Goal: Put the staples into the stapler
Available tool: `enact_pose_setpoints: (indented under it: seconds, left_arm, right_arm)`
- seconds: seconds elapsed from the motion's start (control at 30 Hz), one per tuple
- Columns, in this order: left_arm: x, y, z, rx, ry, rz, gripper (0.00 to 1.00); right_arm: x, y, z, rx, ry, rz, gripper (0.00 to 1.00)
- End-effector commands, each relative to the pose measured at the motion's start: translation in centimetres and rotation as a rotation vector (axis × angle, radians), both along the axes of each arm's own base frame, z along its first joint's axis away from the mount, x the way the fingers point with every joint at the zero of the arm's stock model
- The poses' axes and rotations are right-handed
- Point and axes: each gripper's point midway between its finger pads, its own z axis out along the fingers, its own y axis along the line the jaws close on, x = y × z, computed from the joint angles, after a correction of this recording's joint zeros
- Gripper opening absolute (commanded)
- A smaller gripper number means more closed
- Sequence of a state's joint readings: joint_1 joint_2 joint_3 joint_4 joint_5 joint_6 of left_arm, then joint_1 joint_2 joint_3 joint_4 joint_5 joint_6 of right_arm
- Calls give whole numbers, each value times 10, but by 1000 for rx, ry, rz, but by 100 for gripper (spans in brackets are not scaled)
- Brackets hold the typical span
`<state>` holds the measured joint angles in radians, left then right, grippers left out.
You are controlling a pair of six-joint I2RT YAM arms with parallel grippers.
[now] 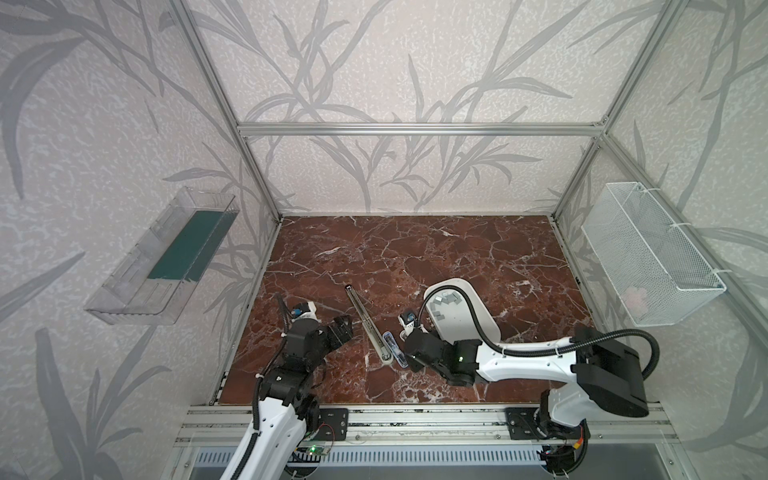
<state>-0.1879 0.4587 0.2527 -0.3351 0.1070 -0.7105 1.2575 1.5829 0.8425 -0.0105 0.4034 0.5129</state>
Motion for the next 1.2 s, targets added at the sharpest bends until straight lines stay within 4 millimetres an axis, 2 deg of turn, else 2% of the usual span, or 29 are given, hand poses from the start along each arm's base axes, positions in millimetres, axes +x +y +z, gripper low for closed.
enact_pose_setpoints:
  seconds: [0.0, 0.33, 0.73, 0.87, 0.93, 1.17]
  left_arm:
    - [1, -1, 1, -1, -13, 0, 99]
    - [1, -1, 1, -2, -15, -1, 99]
    - [1, -1, 2, -2, -17, -1, 99]
    - [1, -1, 2, -2, -17, -2, 99]
    - [1, -1, 2, -3, -18, -3, 99]
    - [1, -1, 2, -3, -19, -3, 99]
  right_arm:
    - [-5, 20, 11, 37, -20, 8, 9]
    - [-11, 29, 4, 12, -22, 14, 8]
    - [-11, 29, -10, -9, -10, 5, 8]
    - [-11, 31, -9, -2, -8, 5, 8]
    - [-11, 30, -20, -28, -3, 4, 8]
    - [-11, 31, -25, -40, 0, 5, 8]
